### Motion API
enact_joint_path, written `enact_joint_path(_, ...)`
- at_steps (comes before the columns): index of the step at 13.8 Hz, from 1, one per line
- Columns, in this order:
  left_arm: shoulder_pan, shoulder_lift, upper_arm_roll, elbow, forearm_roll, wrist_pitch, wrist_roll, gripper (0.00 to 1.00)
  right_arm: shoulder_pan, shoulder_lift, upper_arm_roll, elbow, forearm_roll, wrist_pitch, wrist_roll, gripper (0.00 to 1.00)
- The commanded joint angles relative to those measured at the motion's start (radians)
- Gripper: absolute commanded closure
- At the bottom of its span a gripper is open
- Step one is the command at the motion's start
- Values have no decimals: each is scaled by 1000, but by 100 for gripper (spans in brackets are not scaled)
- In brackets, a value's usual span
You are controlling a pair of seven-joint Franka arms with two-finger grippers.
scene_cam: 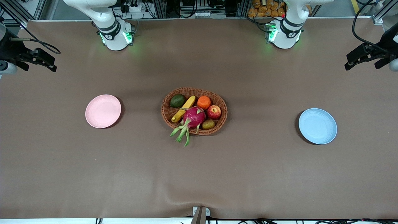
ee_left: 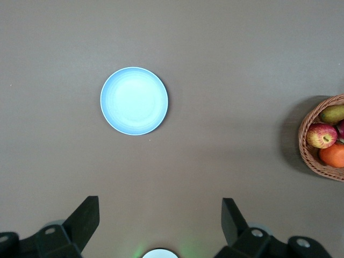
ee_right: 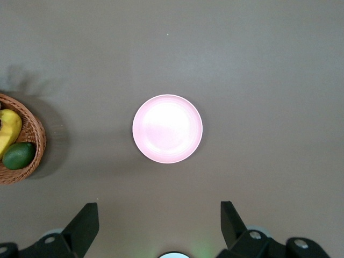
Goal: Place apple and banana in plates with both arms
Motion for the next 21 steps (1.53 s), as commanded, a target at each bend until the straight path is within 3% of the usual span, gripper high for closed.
enact_joint_path(1, 1, 2, -1, 3, -15, -3, 8, 0, -9, 11, 10, 95, -3, -45, -76, 0)
enact_joint_path(6, -2, 5, -1, 5, -17, -4, 8, 0, -15, 61, 9, 129, -1, -34, -79, 0)
enact_joint_path(21, 2, 14, -1, -3, -18, -10, 13, 0, -4, 58, 15, 153, -3, -66, -79, 0)
